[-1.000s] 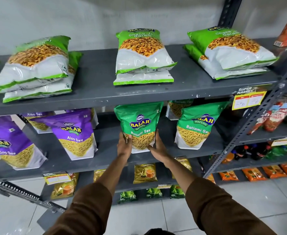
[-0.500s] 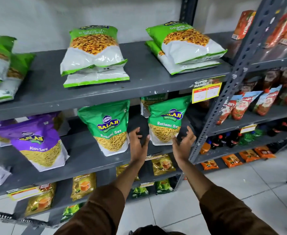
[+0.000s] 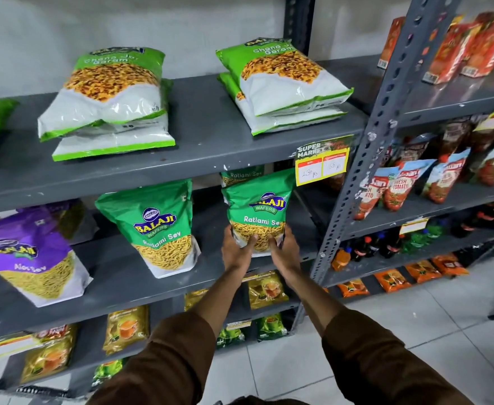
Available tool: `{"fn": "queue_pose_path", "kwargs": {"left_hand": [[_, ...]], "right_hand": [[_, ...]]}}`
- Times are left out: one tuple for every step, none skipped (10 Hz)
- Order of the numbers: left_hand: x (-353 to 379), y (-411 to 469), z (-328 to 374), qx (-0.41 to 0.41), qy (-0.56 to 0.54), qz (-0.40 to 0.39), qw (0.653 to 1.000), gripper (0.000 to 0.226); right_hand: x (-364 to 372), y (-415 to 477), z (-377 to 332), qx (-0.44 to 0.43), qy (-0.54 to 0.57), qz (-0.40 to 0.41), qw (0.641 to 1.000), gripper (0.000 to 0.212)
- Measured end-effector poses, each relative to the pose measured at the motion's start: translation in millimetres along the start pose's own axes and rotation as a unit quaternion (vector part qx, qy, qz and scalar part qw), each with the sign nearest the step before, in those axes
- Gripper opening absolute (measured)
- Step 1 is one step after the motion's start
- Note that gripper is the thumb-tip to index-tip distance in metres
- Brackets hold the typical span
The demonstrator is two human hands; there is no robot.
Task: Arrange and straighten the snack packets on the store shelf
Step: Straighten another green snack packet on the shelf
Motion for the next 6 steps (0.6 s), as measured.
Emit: {"fn": "queue_pose_path", "kwargs": {"left_hand": [[-1.9,-3.3,0.4,0.000,0.022,0.011,1.000,0.065],[-1.7,-5.7,3.7,-0.002,0.045,0.020,0.999,0.065],[4.4,-9.2,7.4,0.017,0.064,0.029,0.997,0.065],[10.4,-8.5,10.3,0.014,0.073,0.024,0.997,0.065],[11.2,-13.4,18.4,0.008,0.074,0.008,0.997,0.070],[10.2,-15.5,14.1,0.028,0.064,0.006,0.998,0.078]], "right_hand": [[-1.3,1.7,-1.5,0.005,-0.002,-0.018,1.000,0.041],[-3.7,7.2,-2.6,0.009,-0.008,-0.037,0.999,0.042],[-6.9,13.1,1.6,0.014,-0.006,-0.050,0.999,0.044],[-9.7,15.3,3.1,0.025,-0.003,-0.056,0.998,0.044],[-15.5,16.3,-3.3,0.053,0.002,-0.074,0.996,0.047],[-14.1,12.8,-2.0,0.050,-0.002,-0.083,0.995,0.059]]}}
Point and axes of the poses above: each hand's wrist, its own y-axis towards the middle knuckle, its own x-axis out of the palm, z = x × y, the point moved 4 cm from there along y, towards the middle knuckle, and after that the axes turned 7 degrees about -z, right-handed, at the moved point
